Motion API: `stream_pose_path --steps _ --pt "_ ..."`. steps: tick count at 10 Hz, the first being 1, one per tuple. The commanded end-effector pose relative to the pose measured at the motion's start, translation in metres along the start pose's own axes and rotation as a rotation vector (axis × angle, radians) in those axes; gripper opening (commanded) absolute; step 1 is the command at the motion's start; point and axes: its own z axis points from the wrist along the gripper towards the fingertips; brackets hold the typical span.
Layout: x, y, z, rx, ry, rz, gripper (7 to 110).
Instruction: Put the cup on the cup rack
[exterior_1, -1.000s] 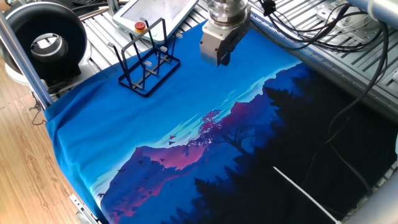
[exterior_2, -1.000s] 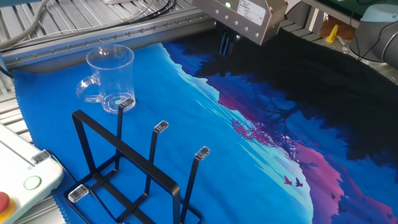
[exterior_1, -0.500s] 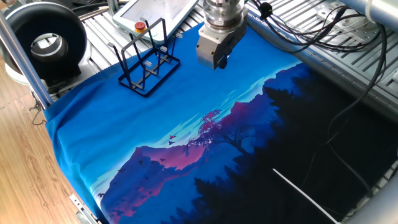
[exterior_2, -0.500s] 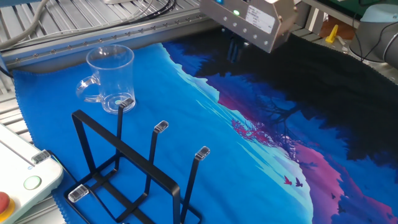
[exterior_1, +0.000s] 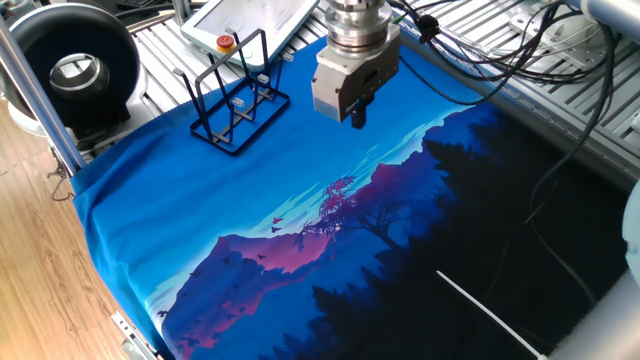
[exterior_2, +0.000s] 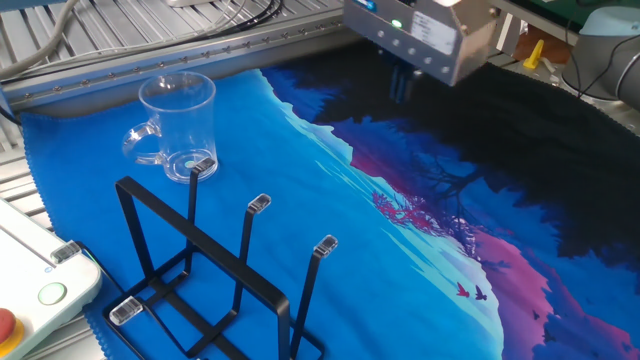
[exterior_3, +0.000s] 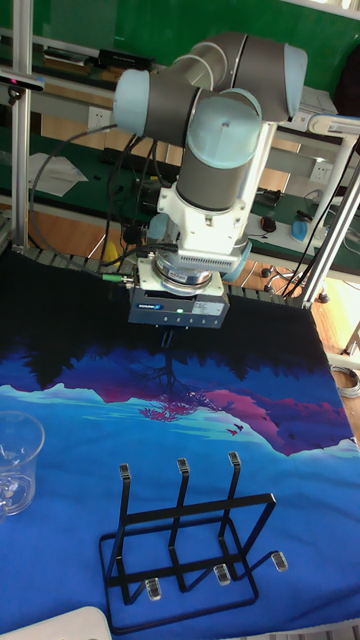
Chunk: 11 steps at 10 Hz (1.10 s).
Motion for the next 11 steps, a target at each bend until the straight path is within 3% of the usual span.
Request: stream_pose_path --steps 1,3,5,7,9,10,11 --pt "0.021 0.001 -0.002 -0.009 0.083 -0.092 7" --pt "-0.005 0.010 -0.001 -0.038 -0.022 -0.112 7" --pt "-0.023 0.017 0.002 -0.089 -0.063 -0.142 7" --pt "-0.073 -0.017 0.015 -0.057 -0.103 -0.139 7" --pt "-0.110 -0.054 0.014 -0.069 -0.113 -0.192 7" --pt "-0.117 -0.071 0.009 -0.072 -0.100 -0.211 7" --pt "-0.121 -0.096 -0.001 -0.034 -0.080 -0.222 7"
